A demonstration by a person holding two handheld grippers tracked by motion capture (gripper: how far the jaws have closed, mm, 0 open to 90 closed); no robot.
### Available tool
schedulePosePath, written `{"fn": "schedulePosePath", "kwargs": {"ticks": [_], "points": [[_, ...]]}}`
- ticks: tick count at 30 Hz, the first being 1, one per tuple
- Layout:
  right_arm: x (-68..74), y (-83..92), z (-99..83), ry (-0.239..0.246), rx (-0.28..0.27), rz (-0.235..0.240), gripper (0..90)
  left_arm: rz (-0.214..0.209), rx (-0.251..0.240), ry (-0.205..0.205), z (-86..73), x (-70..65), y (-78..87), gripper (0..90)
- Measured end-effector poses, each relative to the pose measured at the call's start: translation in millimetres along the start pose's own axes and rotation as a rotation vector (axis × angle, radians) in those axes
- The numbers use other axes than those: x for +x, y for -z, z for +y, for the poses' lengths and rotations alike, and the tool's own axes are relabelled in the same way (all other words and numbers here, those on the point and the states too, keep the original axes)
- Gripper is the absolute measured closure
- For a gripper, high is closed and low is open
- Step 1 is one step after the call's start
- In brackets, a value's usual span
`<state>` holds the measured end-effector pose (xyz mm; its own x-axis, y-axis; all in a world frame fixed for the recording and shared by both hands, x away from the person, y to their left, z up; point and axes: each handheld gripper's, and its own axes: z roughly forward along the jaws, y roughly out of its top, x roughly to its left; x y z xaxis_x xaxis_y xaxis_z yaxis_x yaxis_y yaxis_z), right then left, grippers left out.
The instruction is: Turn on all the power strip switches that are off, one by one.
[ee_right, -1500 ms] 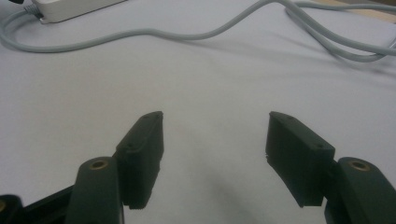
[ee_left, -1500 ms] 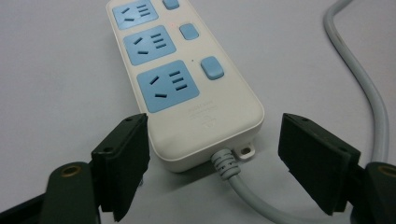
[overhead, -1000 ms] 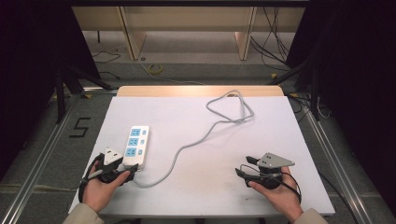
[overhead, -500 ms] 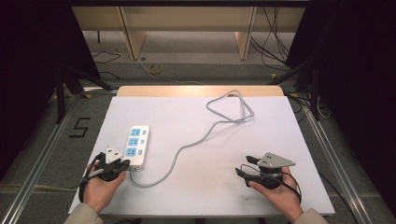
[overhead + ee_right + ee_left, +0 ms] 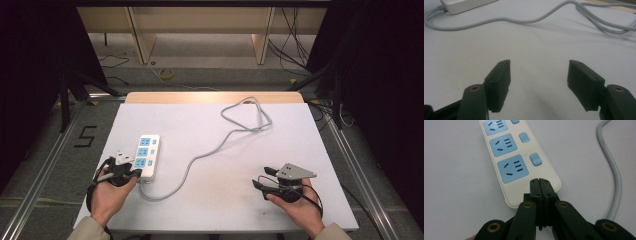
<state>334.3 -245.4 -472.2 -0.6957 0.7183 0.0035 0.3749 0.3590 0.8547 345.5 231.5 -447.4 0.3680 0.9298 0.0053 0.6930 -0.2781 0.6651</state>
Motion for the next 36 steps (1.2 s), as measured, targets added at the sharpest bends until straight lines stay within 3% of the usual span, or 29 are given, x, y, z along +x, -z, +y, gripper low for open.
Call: {"fn": "schedulePosePath", "kwargs": {"ticks": [13,36], "points": [[-1.1,-0.3,-0.2,-0.001,0.003,-0.003,36.1,-0.020,0.063,0.022,21.4,0.8,-10.8,89.8],[-0.5,-0.3,-0.2,0.000,0.003,-0.002,36.0,-0.019,0.093,0.054,45.7,0.7,-30.5,89.8]]}}
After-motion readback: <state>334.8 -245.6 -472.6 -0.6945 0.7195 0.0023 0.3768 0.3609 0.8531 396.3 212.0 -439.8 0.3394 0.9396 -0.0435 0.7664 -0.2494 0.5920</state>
